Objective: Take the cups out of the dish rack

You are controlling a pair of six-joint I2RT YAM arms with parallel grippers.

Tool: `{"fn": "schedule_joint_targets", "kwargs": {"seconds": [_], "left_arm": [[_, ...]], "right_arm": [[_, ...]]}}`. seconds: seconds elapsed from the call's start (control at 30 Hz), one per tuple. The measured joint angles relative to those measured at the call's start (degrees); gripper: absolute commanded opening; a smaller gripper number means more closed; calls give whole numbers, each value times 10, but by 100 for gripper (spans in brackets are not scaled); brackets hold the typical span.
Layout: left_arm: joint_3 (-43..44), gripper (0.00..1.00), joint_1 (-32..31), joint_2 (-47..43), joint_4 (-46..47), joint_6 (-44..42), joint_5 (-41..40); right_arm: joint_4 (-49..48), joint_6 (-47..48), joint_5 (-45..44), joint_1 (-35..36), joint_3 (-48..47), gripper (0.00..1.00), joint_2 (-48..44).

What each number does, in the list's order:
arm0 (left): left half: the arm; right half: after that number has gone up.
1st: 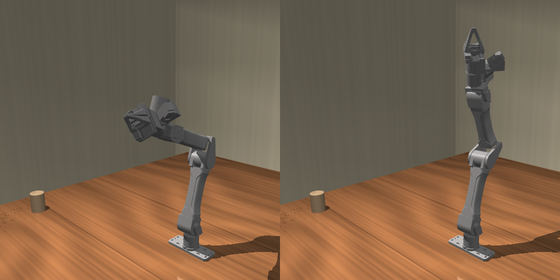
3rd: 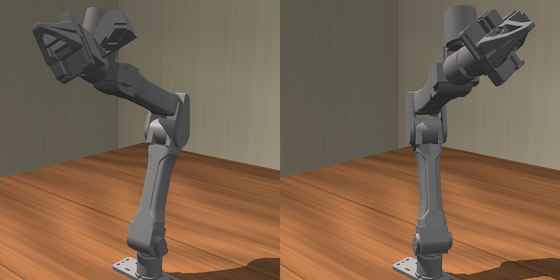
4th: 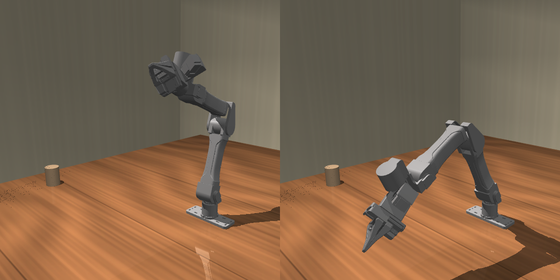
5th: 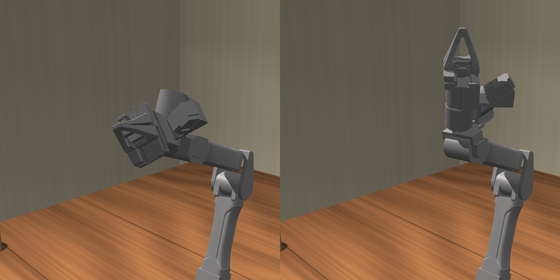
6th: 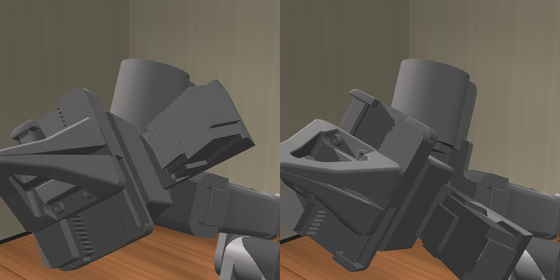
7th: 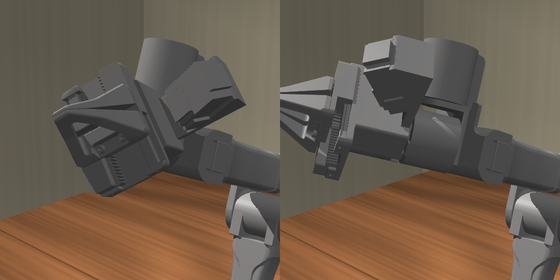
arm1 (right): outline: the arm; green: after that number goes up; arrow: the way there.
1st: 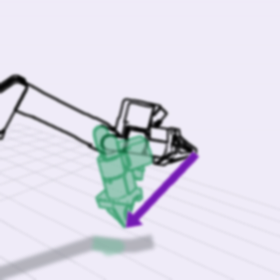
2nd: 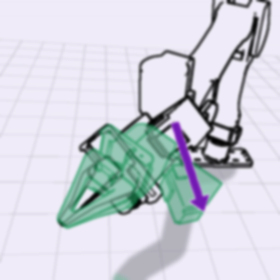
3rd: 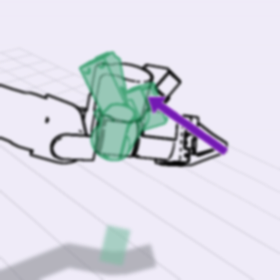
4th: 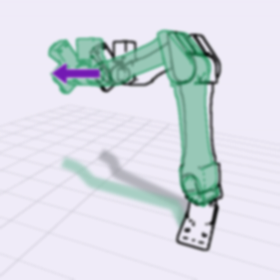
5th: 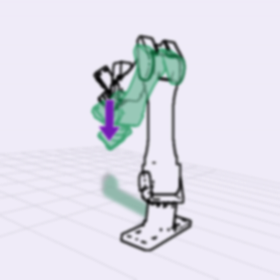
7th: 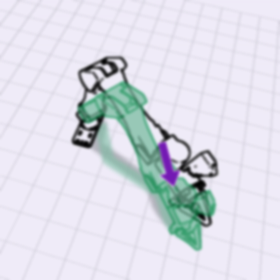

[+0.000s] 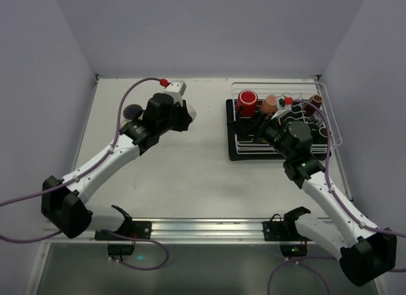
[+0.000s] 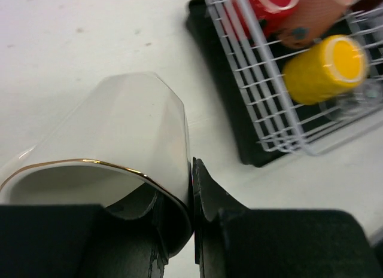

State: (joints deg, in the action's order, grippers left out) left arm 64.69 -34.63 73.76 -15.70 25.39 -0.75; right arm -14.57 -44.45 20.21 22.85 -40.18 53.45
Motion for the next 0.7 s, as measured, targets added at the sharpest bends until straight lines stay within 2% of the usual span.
{"fn": "schedule_joint_targets", "kwargs": {"seconds": [0.1, 0.37, 0.5, 0.7], "left_arm": [[63, 0, 10, 81, -74, -47, -57], [209, 0, 70, 296, -217, -117, -71], [278, 0, 87, 355, -259, -138, -68], [307, 0, 99, 396, -271, -152, -65]], "right_arm": [[52, 37, -14, 0, -4, 99, -22], [134, 94, -34, 1, -6, 99, -59], [150, 105, -32, 3, -6, 99, -66], [163, 112, -29, 4, 4, 99, -74]]}}
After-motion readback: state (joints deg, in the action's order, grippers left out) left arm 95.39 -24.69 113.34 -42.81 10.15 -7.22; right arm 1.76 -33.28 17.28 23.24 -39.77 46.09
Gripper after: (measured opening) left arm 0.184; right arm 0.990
